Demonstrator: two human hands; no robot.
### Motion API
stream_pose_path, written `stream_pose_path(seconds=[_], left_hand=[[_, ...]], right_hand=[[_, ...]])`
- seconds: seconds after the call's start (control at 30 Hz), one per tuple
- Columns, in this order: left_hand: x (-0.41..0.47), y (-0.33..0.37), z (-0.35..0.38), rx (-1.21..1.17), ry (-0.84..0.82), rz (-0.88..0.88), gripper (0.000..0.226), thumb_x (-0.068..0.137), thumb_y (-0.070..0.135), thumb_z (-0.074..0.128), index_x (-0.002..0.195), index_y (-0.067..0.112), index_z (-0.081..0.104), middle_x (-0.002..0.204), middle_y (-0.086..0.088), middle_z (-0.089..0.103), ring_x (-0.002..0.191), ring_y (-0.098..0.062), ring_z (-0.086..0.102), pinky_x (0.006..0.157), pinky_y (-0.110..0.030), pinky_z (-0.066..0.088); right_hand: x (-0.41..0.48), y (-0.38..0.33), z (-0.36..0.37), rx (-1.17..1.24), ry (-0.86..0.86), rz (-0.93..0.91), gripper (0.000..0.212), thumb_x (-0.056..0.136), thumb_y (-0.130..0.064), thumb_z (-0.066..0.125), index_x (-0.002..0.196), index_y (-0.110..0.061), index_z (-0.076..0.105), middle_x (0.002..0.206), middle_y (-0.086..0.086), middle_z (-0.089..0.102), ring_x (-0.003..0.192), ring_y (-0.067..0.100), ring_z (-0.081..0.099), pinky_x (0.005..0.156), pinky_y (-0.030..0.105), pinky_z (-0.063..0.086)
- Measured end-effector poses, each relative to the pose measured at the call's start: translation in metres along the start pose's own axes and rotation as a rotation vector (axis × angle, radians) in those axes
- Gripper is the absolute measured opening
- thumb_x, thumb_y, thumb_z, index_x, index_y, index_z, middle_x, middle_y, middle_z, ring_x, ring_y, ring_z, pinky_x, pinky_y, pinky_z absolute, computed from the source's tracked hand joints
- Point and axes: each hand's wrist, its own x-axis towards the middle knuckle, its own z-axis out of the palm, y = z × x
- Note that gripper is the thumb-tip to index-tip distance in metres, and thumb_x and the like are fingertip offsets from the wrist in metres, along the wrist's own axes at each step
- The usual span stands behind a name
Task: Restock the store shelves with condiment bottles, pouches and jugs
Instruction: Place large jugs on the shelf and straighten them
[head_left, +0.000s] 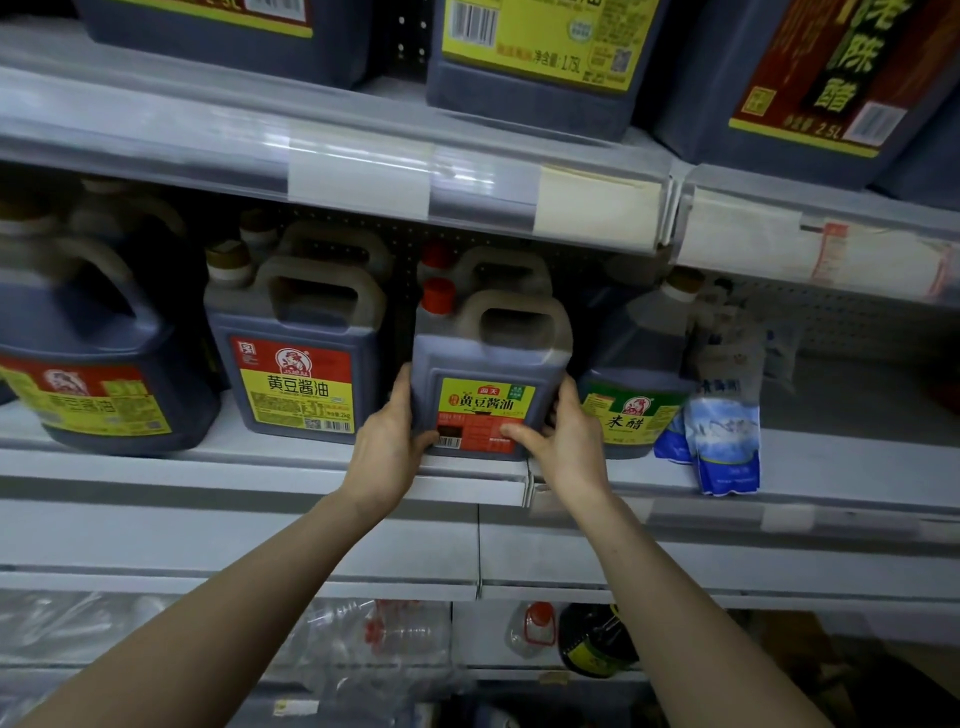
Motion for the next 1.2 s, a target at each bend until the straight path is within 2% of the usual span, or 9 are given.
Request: stream_pose_path(seconds=[0.17,0.3,0.57,0.7,0.8,0.87,1.0,1.13,1.2], left_hand=[[0.014,0.001,0.007,0.035,0.035,-0.032,0.073,0.091,0.011,0.067,0.151,0.012,0.025,0.125,-0.02,0.064,0.111,-0.044,0.061,0.089,-0.048,0.049],[0.022,0.001,0.014,0.057,0.065,-0.064,0.06,0.095,0.009,0.061,0.146,0.009,0.03,0.119,-0.023,0.065,0.106,-0.047,0.061,0.085,-0.051,0.048],[0.023,0.001,0.018,0.084,0.07,-0.092,0.066,0.096,0.004,0.055,0.154,0.01,0.023,0.125,-0.026,0.062,0.11,-0.049,0.058,0.088,-0.05,0.046],[0.007,0.007,0.02,0.018,0.081,-0.095,0.073,0.095,0.002,0.055,0.157,0.012,0.017,0.14,-0.02,0.055,0.121,-0.042,0.055,0.098,-0.045,0.045],[-0.017,0.009,0.022,-0.031,0.104,-0.086,0.071,0.094,-0.002,0.055,0.156,0.01,0.023,0.151,-0.013,0.045,0.134,-0.034,0.048,0.111,-0.042,0.04],[-0.037,0.012,0.028,-0.065,0.143,-0.076,0.065,0.094,-0.002,0.055,0.154,0.009,0.031,0.152,-0.011,0.045,0.137,-0.029,0.046,0.113,-0.041,0.039],[-0.094,0.016,0.052,-0.121,0.219,-0.018,0.049,0.095,-0.001,0.055,0.143,0.008,0.049,0.141,-0.008,0.056,0.127,-0.023,0.055,0.107,-0.035,0.045],[-0.163,-0.001,0.09,-0.11,0.144,-0.083,0.043,0.094,-0.002,0.056,0.135,0.01,0.057,0.133,-0.007,0.059,0.119,-0.021,0.059,0.102,-0.034,0.05],[-0.194,-0.018,0.109,-0.109,0.098,-0.158,0.042,0.094,-0.002,0.056,0.133,0.012,0.059,0.131,-0.007,0.06,0.117,-0.022,0.06,0.1,-0.036,0.051]], right_hand=[[0.013,-0.008,0.005,-0.076,0.013,0.037,0.069,0.08,-0.033,0.084,0.13,-0.011,0.042,0.127,0.011,0.067,0.118,0.033,0.063,0.099,0.051,0.052],[0.021,-0.013,0.008,-0.09,0.028,0.049,0.075,0.082,-0.032,0.083,0.139,-0.008,0.04,0.13,0.013,0.065,0.12,0.033,0.062,0.099,0.049,0.052],[0.028,-0.014,0.008,-0.105,0.02,0.06,0.061,0.085,-0.03,0.08,0.129,-0.009,0.044,0.125,0.012,0.066,0.114,0.033,0.064,0.088,0.037,0.051],[0.018,-0.006,0.005,-0.073,-0.038,0.007,0.074,0.089,-0.019,0.077,0.147,-0.01,0.033,0.133,0.014,0.063,0.119,0.033,0.064,0.1,0.045,0.052],[-0.01,0.003,0.001,0.0,-0.058,-0.049,0.088,0.091,-0.012,0.073,0.159,-0.019,0.019,0.145,0.012,0.055,0.128,0.03,0.057,0.107,0.049,0.047],[-0.033,0.014,-0.005,-0.012,-0.06,-0.102,0.084,0.092,-0.012,0.071,0.159,-0.023,0.022,0.151,0.009,0.05,0.133,0.028,0.054,0.109,0.048,0.046],[-0.076,0.051,-0.017,-0.012,-0.091,-0.229,0.064,0.094,-0.005,0.066,0.152,-0.012,0.041,0.147,0.011,0.054,0.133,0.026,0.053,0.11,0.045,0.044],[-0.127,0.103,-0.008,-0.031,-0.182,-0.184,0.054,0.096,-0.008,0.065,0.147,-0.015,0.05,0.143,0.006,0.057,0.127,0.023,0.058,0.105,0.037,0.048],[-0.15,0.132,0.005,-0.051,-0.256,-0.143,0.051,0.096,-0.008,0.065,0.145,-0.014,0.052,0.144,0.005,0.057,0.129,0.024,0.056,0.107,0.04,0.047]])
